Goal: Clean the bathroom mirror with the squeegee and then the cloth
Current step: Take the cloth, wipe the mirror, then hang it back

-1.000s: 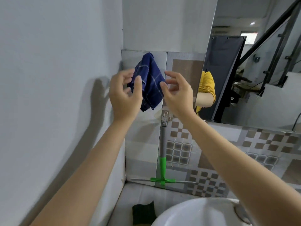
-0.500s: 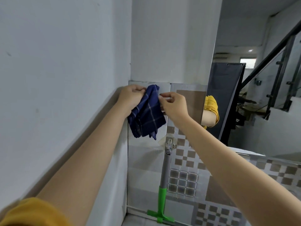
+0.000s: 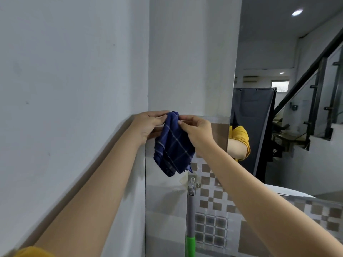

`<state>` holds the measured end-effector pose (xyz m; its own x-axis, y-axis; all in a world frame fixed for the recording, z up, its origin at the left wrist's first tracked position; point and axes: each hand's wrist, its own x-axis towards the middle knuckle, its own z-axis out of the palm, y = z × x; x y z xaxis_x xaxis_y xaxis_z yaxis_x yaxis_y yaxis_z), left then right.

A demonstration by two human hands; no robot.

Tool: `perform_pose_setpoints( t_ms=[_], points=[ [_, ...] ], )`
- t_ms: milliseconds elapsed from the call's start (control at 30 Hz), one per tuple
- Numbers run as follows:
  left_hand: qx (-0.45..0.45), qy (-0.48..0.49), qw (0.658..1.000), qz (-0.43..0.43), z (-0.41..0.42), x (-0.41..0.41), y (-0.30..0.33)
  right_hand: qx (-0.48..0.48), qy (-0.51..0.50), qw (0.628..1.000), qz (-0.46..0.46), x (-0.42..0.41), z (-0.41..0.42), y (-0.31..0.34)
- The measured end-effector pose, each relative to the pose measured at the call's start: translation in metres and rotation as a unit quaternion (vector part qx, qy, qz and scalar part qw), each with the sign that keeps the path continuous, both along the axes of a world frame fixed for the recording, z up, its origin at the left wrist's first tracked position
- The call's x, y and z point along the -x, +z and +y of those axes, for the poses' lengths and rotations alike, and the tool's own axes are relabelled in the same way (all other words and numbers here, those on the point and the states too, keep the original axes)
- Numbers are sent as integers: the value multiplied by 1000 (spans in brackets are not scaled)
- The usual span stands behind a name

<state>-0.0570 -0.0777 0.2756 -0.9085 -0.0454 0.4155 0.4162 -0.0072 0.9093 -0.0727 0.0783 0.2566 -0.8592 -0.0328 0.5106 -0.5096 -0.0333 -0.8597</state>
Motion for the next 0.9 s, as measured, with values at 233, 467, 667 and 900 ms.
perform_pose_setpoints(
  t_ms=[233, 467, 667, 900],
  points=[
    [79, -47, 996, 12, -1, -44, 18, -24, 21, 997, 74, -34, 18, 13],
    [126, -60, 990, 34, 21, -86, 26, -49, 25, 990, 131, -83, 41, 7],
    [170, -36, 980, 97, 50, -113, 36, -76, -19, 990, 119, -107, 68, -11],
    [186, 0, 970, 155, 86, -140, 39, -88, 43, 986, 137, -136, 113, -9]
  ],
)
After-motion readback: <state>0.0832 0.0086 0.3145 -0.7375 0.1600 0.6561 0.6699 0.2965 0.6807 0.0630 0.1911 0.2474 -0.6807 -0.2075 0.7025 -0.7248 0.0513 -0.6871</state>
